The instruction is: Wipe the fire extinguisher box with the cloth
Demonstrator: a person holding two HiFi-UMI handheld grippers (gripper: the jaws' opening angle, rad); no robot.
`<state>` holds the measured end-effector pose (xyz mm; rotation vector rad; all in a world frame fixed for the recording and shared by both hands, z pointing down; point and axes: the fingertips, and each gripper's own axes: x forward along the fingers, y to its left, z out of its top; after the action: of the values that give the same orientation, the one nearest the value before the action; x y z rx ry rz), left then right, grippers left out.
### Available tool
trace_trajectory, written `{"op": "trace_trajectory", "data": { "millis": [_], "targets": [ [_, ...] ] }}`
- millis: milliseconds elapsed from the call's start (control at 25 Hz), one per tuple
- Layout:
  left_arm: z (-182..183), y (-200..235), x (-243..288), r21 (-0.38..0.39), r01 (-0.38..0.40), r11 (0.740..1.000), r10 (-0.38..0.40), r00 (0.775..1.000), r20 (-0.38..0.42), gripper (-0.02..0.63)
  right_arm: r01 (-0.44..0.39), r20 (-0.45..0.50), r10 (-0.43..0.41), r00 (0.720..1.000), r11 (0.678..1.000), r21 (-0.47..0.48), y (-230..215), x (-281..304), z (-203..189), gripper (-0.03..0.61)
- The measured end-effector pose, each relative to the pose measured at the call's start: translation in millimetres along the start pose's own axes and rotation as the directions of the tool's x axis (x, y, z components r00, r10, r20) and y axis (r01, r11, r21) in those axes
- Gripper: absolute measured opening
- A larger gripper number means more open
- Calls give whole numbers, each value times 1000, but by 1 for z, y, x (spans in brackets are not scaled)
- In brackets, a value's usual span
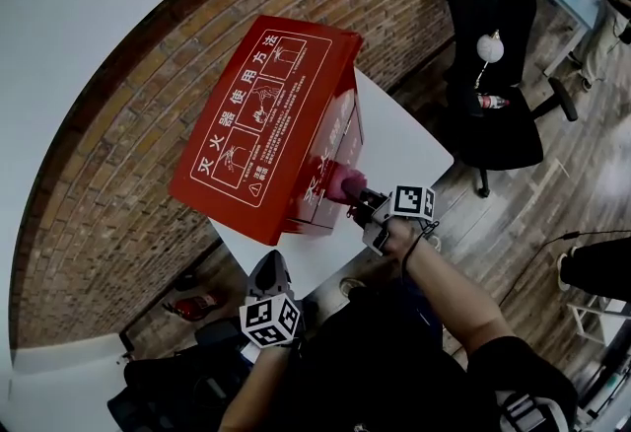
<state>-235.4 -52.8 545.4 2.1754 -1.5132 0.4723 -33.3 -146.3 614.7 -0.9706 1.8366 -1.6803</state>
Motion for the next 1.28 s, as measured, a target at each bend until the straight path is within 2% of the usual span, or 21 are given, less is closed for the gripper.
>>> {"op": "trace_trajectory", "data": {
  "millis": [240,680,1280],
  "targets": [
    [-6,-1,0,1,2,1000,-2,1000,-15,28,15,1,-15,1000,1000,-6,-11,1,-1,110],
    [-11,-3,0,8,13,1000,-13,999,-30,28,115,-9,-115,993,993,-13,-57,3,-13,110],
    [-19,-10,1,41,26,999,-24,998,-52,28,205,-13,-204,979,979,4,-103,8,-16,110]
  ]
}}
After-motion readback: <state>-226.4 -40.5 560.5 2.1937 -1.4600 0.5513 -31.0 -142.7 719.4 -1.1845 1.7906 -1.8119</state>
